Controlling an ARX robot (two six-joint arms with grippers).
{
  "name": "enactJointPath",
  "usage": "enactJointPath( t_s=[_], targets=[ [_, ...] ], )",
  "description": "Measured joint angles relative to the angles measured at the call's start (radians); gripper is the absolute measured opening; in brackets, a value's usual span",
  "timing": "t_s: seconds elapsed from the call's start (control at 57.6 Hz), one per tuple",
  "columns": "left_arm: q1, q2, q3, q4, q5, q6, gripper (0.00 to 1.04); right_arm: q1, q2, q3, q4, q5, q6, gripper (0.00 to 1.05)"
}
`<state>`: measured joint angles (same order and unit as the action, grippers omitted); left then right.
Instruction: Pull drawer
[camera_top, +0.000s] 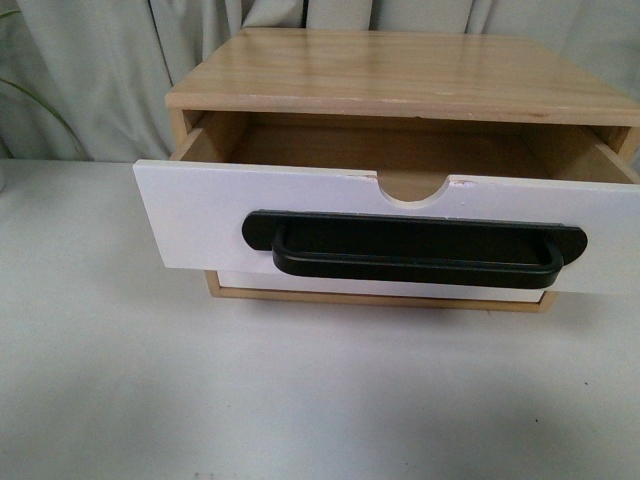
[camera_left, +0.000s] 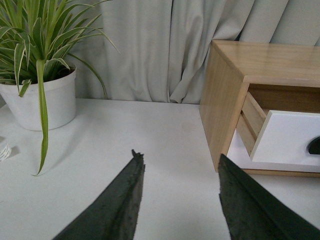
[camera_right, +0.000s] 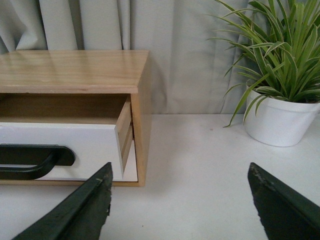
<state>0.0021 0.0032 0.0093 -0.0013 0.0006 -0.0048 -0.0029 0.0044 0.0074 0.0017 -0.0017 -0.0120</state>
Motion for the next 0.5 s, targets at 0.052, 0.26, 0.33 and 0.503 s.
enactJointPath(
  t_s=[0.052, 0.26, 0.33, 0.503],
  targets=[
    [0.000, 0.000, 0.000, 0.000, 0.000, 0.000, 1.00, 0.000, 0.000, 0.000, 0.000, 0.000, 0.001, 0.97],
    [0.000, 0.000, 0.000, 0.000, 0.000, 0.001, 0.98, 0.000, 0.000, 0.000, 0.000, 0.000, 0.002, 0.96],
    [0.000, 0.000, 0.000, 0.000, 0.000, 0.001, 0.98, 0.000, 0.000, 0.000, 0.000, 0.000, 0.002, 0.96],
    [0.000, 0.000, 0.000, 0.000, 0.000, 0.001, 0.98, 0.000, 0.000, 0.000, 0.000, 0.000, 0.002, 0.96]
  ],
)
